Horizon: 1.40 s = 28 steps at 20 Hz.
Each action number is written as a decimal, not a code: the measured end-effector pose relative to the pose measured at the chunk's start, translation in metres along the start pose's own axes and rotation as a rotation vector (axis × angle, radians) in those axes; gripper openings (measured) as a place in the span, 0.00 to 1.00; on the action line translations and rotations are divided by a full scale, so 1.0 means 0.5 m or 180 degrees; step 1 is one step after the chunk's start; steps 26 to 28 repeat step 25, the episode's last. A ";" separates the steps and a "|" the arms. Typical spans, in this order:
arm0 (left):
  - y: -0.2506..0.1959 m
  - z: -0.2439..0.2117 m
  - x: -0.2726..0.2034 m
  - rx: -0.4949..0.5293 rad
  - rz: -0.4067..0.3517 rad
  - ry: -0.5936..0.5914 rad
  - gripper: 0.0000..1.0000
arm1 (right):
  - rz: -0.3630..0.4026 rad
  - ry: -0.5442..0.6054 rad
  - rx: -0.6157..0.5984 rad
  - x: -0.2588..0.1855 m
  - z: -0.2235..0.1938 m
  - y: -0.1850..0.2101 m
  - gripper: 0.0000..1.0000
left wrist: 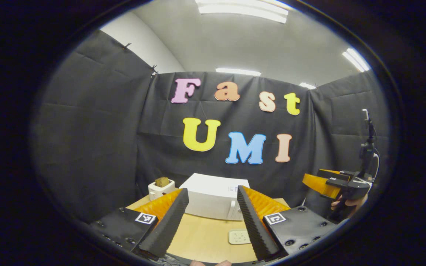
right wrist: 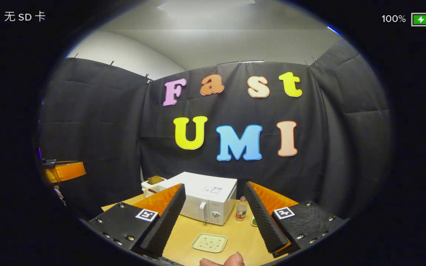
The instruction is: Open the microwave oven with the left hand, put the food in, and close the microwave oven.
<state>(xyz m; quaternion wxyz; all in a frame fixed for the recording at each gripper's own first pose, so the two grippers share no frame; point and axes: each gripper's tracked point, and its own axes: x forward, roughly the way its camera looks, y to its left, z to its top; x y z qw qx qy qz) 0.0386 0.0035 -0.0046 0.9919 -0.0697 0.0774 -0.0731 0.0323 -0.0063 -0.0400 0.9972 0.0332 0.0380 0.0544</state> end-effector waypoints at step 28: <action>0.023 -0.015 0.036 0.0065 0.0010 0.0013 0.85 | -0.0017 0.0074 -0.0139 0.025 -0.012 0.003 0.98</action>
